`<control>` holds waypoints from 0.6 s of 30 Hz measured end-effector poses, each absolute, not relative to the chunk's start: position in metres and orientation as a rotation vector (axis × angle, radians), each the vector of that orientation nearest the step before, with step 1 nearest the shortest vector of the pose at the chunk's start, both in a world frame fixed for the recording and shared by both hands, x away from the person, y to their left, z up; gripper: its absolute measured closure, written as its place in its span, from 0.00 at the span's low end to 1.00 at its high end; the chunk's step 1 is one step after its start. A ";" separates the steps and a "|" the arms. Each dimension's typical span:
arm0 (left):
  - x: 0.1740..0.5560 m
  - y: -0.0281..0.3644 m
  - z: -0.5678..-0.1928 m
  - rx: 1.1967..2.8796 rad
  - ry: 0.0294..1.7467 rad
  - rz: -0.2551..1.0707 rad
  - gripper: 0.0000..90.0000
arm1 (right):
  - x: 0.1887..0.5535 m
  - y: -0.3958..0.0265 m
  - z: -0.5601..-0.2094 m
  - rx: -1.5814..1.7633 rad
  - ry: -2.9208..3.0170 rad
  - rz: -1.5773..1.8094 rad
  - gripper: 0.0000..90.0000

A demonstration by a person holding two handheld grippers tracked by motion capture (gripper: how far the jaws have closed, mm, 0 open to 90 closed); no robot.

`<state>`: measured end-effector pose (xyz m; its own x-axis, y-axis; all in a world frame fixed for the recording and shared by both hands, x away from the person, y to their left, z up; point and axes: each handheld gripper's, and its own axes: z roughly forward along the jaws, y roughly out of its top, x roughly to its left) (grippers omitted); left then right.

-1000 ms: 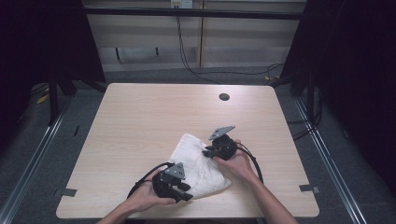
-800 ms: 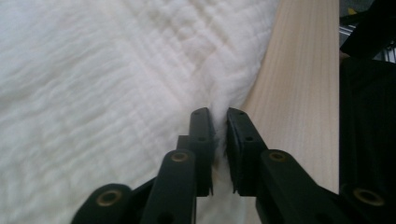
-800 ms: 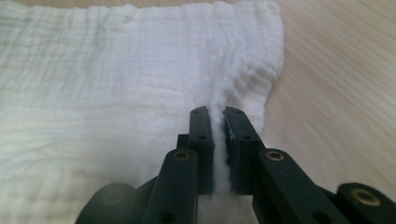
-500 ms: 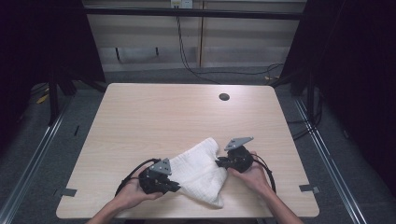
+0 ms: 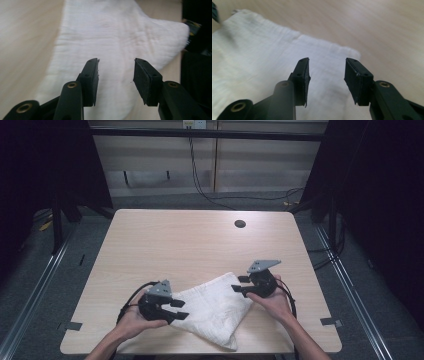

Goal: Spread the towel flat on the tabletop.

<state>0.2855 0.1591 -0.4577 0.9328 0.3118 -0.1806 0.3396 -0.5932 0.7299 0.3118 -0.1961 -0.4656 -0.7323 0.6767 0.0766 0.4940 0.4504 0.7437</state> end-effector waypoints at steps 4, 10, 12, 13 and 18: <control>0.295 0.192 -0.463 2.199 0.590 0.001 0.63 | 0.340 -0.193 -0.467 1.026 2.491 1.106 0.67; 0.307 0.226 -0.469 2.122 0.718 0.050 0.61 | 0.370 -0.186 -0.484 1.049 2.522 1.075 0.62; 0.309 0.229 -0.470 2.128 0.740 0.067 0.61 | 0.372 -0.183 -0.488 1.057 2.525 1.061 0.58; 0.309 0.229 -0.472 2.132 0.739 0.058 0.61 | 0.372 -0.182 -0.490 1.054 2.523 1.062 0.57; 0.309 0.228 -0.479 2.177 0.754 0.066 0.60 | 0.374 -0.183 -0.499 1.068 2.498 1.059 0.53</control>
<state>0.3088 0.2279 -0.4789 0.8198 0.5375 -0.1976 0.4947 -0.4909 0.7171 0.3743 -0.1828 -0.4986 -0.7100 0.7006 0.0712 0.5382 0.4746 0.6965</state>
